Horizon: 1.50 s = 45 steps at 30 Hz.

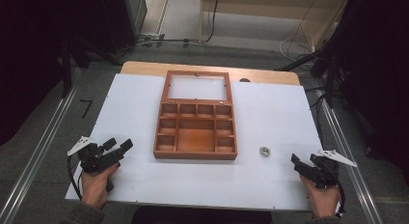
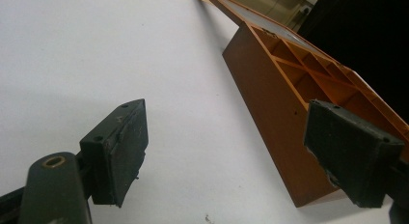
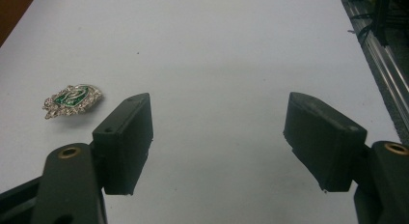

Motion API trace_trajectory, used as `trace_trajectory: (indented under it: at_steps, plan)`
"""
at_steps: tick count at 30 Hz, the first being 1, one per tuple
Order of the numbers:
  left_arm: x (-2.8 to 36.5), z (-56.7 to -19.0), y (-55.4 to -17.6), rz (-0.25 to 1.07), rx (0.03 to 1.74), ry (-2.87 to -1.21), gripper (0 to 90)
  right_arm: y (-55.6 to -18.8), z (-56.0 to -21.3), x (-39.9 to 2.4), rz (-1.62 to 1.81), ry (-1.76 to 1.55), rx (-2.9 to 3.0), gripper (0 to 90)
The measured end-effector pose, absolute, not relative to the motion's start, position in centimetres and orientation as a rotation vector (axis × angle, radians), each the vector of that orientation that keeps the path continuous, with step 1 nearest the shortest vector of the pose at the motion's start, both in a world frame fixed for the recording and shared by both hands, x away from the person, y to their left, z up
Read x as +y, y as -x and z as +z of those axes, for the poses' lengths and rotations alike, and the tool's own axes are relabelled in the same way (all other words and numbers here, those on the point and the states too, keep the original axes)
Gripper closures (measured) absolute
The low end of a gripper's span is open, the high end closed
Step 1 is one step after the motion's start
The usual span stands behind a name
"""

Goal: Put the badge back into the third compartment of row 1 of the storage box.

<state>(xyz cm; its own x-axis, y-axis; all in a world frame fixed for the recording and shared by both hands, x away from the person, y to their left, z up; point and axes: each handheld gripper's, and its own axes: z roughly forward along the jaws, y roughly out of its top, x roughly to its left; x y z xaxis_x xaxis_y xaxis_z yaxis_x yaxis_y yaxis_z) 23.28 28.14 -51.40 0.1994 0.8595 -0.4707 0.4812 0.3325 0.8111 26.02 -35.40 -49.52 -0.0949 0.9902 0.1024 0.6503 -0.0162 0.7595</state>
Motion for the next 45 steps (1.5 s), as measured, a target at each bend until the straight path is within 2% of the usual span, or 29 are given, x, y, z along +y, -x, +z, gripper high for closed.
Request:
trace_trajectory:
  at_steps: [45]
  plan:
    - [28.1,-51.4,-23.3,0.412,1.445,-1.312,16.2,-27.8,-49.7,-32.4,0.944,-1.665,1.863,23.7]
